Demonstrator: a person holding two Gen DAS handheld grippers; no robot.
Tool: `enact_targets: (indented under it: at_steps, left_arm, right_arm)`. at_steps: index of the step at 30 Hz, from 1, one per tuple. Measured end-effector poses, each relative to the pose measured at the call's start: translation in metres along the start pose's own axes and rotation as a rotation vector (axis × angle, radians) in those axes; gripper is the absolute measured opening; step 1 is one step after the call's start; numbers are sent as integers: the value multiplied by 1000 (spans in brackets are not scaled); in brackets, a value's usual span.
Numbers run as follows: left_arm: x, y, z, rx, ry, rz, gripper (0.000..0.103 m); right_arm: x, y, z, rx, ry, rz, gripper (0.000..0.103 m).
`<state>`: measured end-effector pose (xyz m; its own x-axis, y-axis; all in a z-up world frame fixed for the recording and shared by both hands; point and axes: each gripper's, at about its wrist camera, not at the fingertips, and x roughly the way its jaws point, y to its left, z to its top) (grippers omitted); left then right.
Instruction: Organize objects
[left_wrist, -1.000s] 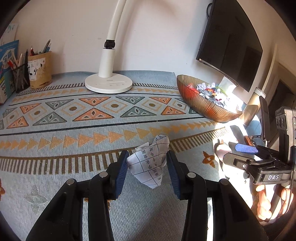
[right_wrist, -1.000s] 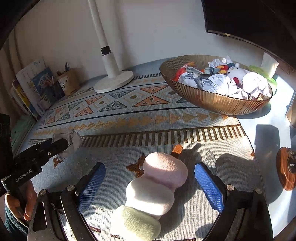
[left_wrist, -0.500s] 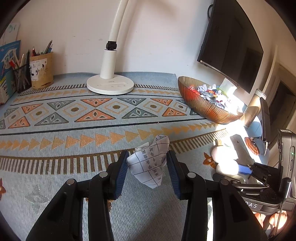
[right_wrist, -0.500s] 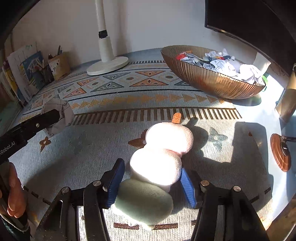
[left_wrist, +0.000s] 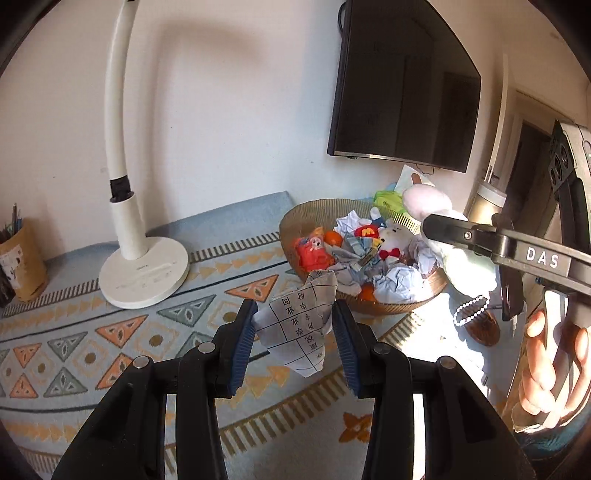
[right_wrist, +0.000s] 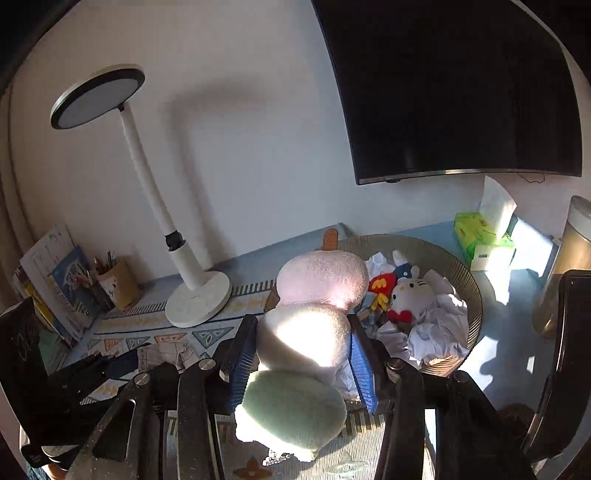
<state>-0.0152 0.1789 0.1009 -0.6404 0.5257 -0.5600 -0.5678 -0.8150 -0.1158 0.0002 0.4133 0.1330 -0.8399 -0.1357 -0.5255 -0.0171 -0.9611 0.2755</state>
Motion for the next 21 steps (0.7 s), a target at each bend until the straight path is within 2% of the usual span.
enact_targets:
  at_steps: [2,3,9,11,12,13,14,15,21]
  left_arm:
    - [25,-2,17,-14,6,-13,39]
    - [37,-3,23,-23,4,-17,39]
    - [100,-16,47,1,26,-45,39]
    - [117,-16,52,1,34,-64,39]
    - [123,-15,54,-3,30,-92,47]
    - [129,-14,55,-10,27,-113,56]
    - [133,-12,56,-24,30,-112,82]
    - [133,-8,55,-43,26,-102,96]
    - [97,16,42,-106,20,-88,97]
  right_arm:
    - [23,-19,17,125,23,54,46]
    - [36,-24,24,154,43,43,46]
    - [104,-27,67,88,104,-39,48]
    - [119,-29,74,61,107,-47,51]
    - [122,-32,75,63,90,-81,58]
    - [122,-35,73,71,77,-115,71]
    - [122,-39,71,82,70,-126,75]
    - [119,-41,67,91,70,-125,77]
    - [79,-26,43,54,72,-101,77]
